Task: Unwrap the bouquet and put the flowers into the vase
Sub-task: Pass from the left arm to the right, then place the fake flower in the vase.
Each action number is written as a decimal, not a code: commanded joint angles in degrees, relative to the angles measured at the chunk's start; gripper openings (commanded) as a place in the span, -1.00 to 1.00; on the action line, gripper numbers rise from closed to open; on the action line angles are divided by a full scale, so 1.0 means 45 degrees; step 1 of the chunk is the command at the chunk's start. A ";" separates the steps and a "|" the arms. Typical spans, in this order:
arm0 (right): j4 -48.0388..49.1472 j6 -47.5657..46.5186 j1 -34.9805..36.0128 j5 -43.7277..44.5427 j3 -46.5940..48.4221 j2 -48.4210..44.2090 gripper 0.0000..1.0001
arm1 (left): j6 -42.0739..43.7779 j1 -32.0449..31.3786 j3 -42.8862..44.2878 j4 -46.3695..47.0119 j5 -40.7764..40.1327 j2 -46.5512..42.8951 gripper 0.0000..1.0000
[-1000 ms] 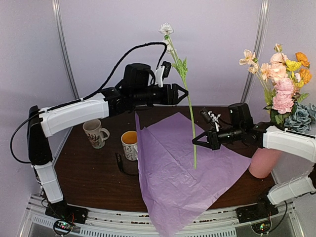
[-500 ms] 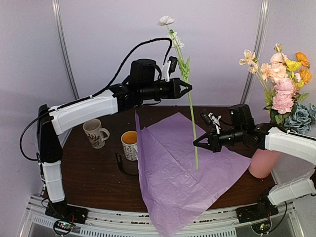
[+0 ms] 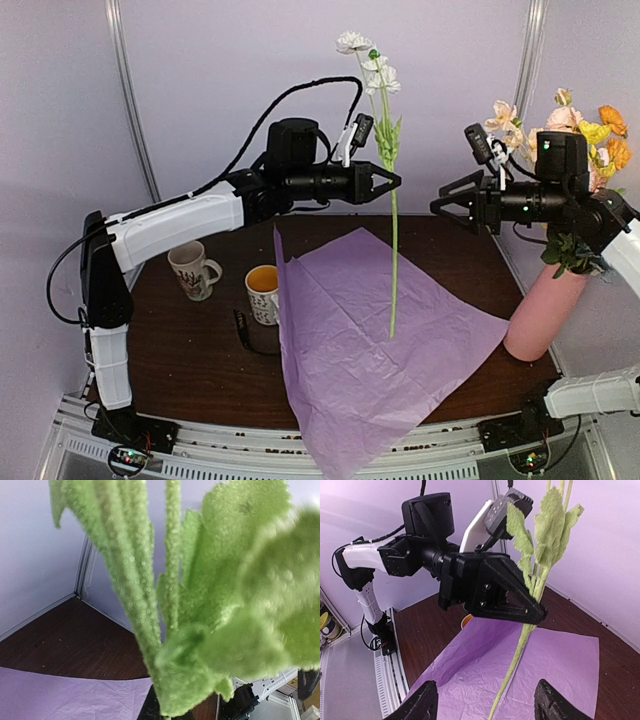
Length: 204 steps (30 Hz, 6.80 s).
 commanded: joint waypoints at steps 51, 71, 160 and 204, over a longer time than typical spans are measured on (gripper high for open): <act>0.1738 0.1868 0.0485 -0.2972 0.1287 0.2541 -0.67 | -0.0080 -0.0878 -0.0297 0.1878 0.1539 -0.1081 -1.00; 0.2113 0.2226 -0.2473 -0.1912 0.7820 0.2877 -1.00 | 0.1699 -0.0874 -0.6239 0.0143 -0.0591 -0.4687 0.95; -0.7002 -0.0324 -0.8370 0.3998 1.1564 -0.3587 -1.00 | 0.0941 -0.1269 -0.4760 0.0927 0.1707 -0.0361 0.96; -0.2313 -0.1106 -0.8370 0.5903 0.3998 -0.4690 -1.00 | 0.0484 -0.1445 -0.5096 0.0884 0.1858 -0.0277 0.95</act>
